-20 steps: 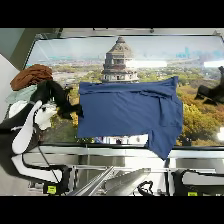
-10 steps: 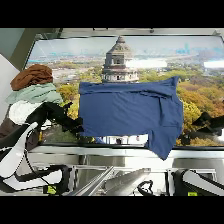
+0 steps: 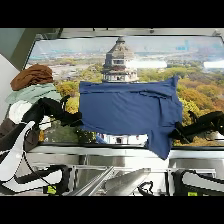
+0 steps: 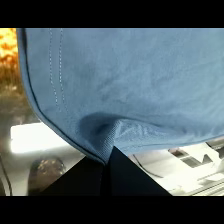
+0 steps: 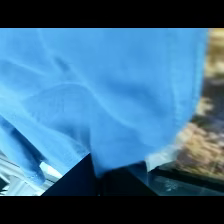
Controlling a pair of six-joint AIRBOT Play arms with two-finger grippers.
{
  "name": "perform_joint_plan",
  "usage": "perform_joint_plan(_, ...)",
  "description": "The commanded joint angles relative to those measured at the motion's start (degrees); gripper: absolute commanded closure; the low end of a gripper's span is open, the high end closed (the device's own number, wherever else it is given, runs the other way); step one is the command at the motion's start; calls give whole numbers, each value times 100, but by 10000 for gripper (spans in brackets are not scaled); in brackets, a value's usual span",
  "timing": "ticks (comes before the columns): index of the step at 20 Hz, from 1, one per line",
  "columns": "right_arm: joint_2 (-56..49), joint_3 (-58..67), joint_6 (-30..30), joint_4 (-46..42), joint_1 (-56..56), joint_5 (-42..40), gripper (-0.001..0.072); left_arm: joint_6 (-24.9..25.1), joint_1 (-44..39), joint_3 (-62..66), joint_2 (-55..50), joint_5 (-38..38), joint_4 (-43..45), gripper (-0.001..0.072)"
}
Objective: Fold the shirts.
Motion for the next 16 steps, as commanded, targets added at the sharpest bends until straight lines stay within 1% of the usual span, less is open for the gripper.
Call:
perform_joint_plan(1,98,-7,35,-44,247,-63,692,-190,4,11,28,319,245,695)
perform_joint_plan(2,269,-11,326,-374,245,-153,692,-459,4,-28,96,564,640,696)
perform_joint_plan(4,815,-50,1213,-1528,256,-387,692,-984,24,-345,455,909,1502,695)
perform_joint_plan(5,1106,-61,1561,-1985,254,-402,692,-1049,92,-564,715,1010,1821,696)
perform_joint_plan(6,1379,-61,1770,-2269,240,-348,692,-1047,192,-776,951,1021,1902,696)
perform_joint_plan(7,1567,-61,1759,-2192,225,-284,692,-1047,299,-977,1176,973,1897,696)
perform_joint_plan(8,1644,-52,1578,-1893,227,-236,692,-1043,387,-1102,1333,905,1897,696)
perform_joint_plan(10,1626,140,979,-942,227,-96,692,-955,428,-1073,1484,769,1735,696)
perform_joint_plan(11,1606,378,748,-428,234,-28,692,-938,417,-914,1480,675,1532,696)
perform_joint_plan(12,1569,675,649,-101,269,61,692,-892,409,-662,1421,568,1294,695)
perform_joint_plan(14,1399,1379,647,-11,463,369,692,-852,332,37,1071,380,1012,696)
perform_joint_plan(16,960,1987,651,-9,730,673,691,-855,125,841,503,72,1005,696)
